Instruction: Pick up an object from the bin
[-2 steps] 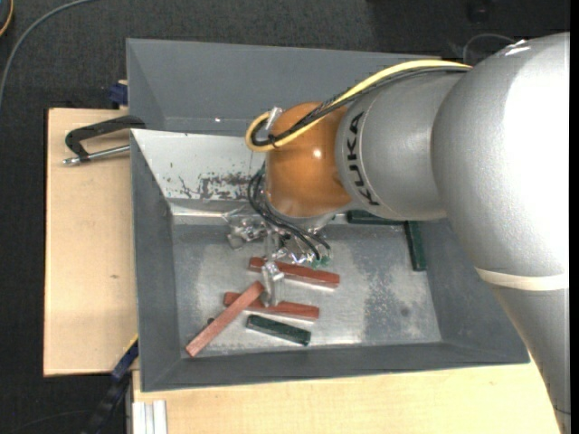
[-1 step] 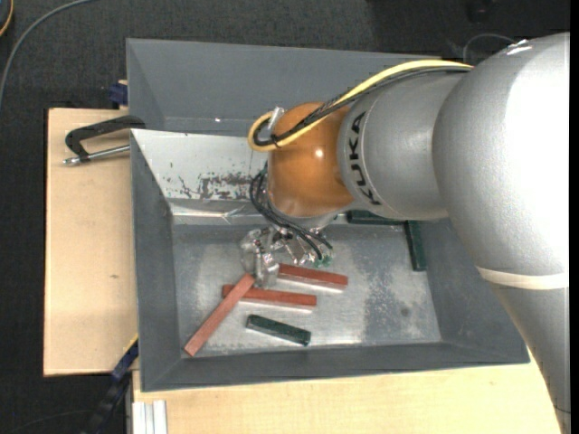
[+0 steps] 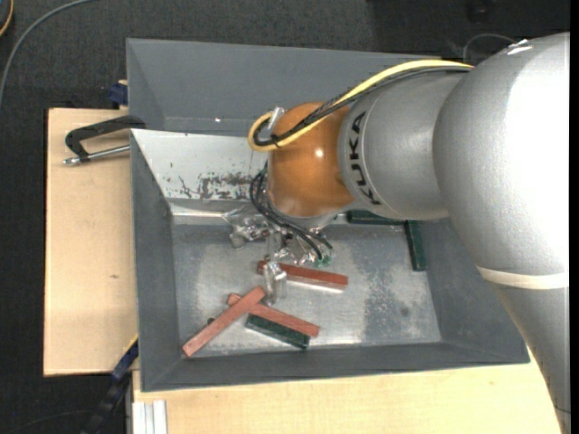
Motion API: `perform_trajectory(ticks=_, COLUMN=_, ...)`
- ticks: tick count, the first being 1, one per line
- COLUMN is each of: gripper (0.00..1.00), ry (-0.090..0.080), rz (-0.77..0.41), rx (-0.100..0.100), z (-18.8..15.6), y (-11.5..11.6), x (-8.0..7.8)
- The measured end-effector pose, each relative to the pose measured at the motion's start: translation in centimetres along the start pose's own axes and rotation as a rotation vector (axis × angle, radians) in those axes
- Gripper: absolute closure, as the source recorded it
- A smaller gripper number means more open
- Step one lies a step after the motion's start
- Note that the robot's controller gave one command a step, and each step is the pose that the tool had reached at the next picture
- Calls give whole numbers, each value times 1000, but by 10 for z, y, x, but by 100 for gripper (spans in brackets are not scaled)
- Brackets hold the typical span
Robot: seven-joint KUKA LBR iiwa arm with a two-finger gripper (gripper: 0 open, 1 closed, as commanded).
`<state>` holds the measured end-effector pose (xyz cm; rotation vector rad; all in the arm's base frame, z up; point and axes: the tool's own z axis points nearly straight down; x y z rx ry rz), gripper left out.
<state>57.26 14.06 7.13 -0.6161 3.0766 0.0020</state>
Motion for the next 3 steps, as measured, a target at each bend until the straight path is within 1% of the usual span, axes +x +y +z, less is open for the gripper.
perform_trajectory(ticks=1, gripper=0, ry=-2, rz=-77, rx=3, z=0, y=-52, x=0)
perform_trajectory(ticks=2, gripper=100, ry=-2, rz=-80, rx=0, z=0, y=-49, x=0)
perform_trajectory(ticks=3, gripper=100, ry=-10, rz=-473, rx=5, z=-211, y=-52, x=-1)
